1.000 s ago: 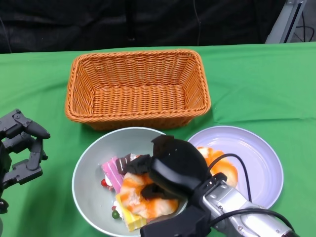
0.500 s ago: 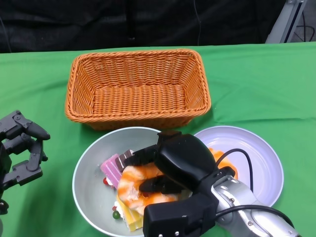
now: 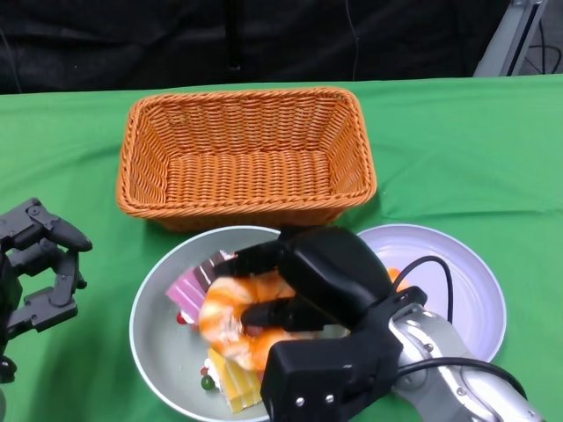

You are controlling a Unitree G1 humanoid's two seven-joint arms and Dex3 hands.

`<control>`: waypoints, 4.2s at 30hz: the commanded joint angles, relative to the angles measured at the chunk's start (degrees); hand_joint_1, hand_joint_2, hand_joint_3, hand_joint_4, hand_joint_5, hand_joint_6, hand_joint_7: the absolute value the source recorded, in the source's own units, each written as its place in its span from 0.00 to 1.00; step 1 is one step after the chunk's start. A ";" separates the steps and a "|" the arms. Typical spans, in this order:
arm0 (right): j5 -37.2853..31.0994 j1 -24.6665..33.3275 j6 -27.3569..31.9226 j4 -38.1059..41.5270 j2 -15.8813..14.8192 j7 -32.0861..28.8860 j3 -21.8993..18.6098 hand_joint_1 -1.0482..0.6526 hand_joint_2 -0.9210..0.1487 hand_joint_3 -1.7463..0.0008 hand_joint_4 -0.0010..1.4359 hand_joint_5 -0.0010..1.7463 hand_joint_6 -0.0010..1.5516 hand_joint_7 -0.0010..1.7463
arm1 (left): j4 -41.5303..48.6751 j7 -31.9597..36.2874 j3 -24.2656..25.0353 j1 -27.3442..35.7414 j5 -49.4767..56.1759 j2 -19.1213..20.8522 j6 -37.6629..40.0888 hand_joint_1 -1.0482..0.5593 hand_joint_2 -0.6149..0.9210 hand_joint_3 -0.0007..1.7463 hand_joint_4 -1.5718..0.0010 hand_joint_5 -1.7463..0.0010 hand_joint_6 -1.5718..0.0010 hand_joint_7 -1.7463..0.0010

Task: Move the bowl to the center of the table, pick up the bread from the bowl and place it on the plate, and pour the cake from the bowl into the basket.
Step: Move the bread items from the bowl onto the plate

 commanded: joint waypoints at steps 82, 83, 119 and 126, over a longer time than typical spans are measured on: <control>6.51 6.08 -2.08 7.24 -12.94 -6.99 -23.84 0.50 0.00 0.98 0.42 0.76 0.67 0.18 | 2.26 -0.10 0.63 -1.28 -0.61 1.40 -0.83 0.64 0.77 0.65 0.53 0.00 0.55 0.18; 6.66 5.59 -2.38 8.53 -12.89 -7.55 -23.79 0.50 0.00 0.98 0.44 0.72 0.67 0.17 | 2.31 -0.11 0.64 -1.31 -0.61 1.42 -0.87 0.64 0.77 0.65 0.53 0.00 0.55 0.18; 6.35 2.44 6.41 15.08 -13.98 -1.60 -18.99 0.47 0.00 0.98 0.40 0.11 0.30 0.00 | 2.74 -0.48 0.54 -1.19 -0.91 1.48 -1.36 0.64 0.78 0.64 0.52 0.01 0.55 0.18; 5.89 4.00 10.84 10.16 -14.02 0.84 -18.18 0.46 0.00 0.98 0.26 0.03 0.19 0.00 | 1.91 -0.25 0.60 -0.87 -1.09 1.38 -0.31 0.64 0.78 0.63 0.53 0.02 0.54 0.19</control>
